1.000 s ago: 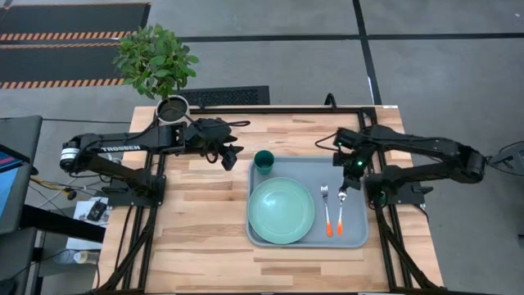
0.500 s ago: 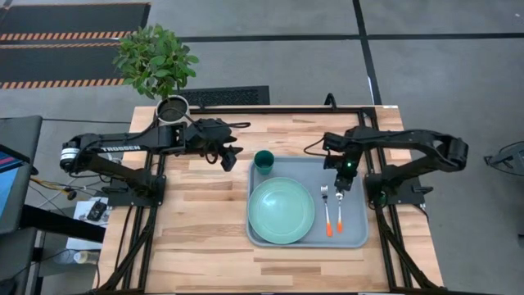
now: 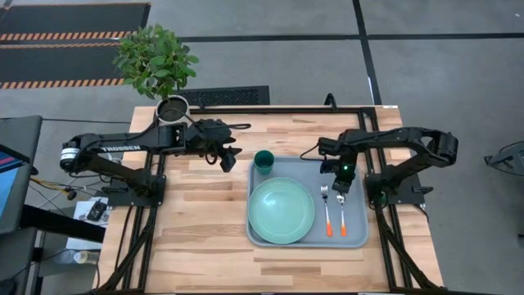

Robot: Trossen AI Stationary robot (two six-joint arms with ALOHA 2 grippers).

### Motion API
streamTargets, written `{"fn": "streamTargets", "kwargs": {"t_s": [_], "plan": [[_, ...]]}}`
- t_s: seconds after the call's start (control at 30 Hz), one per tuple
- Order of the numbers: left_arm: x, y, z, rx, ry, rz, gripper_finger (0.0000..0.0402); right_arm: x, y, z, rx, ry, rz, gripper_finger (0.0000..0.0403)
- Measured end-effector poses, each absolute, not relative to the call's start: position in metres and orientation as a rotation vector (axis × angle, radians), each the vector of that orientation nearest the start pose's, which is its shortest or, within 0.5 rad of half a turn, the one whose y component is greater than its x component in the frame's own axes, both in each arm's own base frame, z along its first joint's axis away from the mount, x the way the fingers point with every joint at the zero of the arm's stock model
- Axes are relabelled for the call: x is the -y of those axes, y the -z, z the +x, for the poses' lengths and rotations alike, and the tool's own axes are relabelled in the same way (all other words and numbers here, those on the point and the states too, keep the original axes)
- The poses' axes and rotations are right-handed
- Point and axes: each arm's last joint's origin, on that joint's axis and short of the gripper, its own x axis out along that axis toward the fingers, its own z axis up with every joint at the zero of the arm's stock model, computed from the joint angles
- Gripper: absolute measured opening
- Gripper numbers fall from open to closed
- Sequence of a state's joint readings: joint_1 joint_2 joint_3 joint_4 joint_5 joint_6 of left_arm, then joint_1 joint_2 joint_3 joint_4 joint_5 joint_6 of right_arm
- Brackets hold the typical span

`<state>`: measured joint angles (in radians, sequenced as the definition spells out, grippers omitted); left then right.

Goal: Pick and place plate/cup/fork/spoon on tray
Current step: Put the orange spoon on the blue tray to the right of the orange fork

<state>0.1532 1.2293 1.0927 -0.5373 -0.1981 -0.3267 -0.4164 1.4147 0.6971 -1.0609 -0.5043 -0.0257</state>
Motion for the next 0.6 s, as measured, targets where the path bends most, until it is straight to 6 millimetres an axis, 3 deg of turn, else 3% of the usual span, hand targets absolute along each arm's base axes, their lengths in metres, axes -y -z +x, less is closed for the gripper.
{"fn": "streamTargets", "kwargs": {"t_s": [0.6], "plan": [[-0.045, -0.317, 0.252, -0.639, -0.445, -0.295, 0.0196, 0.07, -0.146, 0.186, -1.577, -0.074, 0.766, 0.0012]]}}
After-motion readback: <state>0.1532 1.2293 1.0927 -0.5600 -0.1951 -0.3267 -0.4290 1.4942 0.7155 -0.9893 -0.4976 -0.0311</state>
